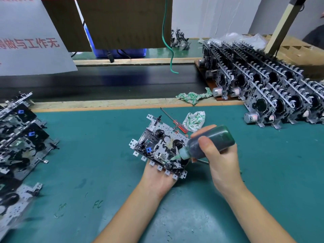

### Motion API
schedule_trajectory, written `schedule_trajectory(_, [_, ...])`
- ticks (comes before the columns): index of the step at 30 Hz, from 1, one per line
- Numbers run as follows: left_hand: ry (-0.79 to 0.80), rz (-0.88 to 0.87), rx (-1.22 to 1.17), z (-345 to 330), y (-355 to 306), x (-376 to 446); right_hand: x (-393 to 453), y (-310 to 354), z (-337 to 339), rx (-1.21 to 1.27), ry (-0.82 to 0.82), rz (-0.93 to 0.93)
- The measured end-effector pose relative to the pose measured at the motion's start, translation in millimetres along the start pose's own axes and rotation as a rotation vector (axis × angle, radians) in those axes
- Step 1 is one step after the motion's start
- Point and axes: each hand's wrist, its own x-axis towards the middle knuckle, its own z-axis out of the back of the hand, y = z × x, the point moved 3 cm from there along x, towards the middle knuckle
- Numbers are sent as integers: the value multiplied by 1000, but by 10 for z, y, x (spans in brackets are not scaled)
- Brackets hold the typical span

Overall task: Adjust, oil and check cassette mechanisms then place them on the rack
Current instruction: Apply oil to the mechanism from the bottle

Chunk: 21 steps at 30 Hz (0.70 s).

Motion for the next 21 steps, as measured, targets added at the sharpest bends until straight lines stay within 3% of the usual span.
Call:
schedule_trajectory(2, [133,92,-110,-118,13,-39,38,-13,73,60,-103,-60])
schedule_trajectory(3, [138,104,-97,-171,20,-60,76,-22,136,123,-173,-98])
schedule_trajectory(4, [24,72,12,-152,6,-55,118,-17,208,193,-231,-116])
schedule_trajectory(7, [-445,-283,732,-41,-165,-56,255,46,433,244,-311,-114])
schedule_trajectory(9, [-474,-521,1192,-134,-250,-85,308,29,576,59,-357,-139])
schedule_trajectory(12, [-372,-729,1606,-205,-285,-118,361,-67,707,-195,-350,-147])
schedule_trajectory(16, [-362,-711,1864,-172,-316,-131,401,-231,720,-264,-277,-99])
schedule_trajectory(21, [-398,-534,1856,-75,-428,-106,397,-335,643,-458,-170,-145])
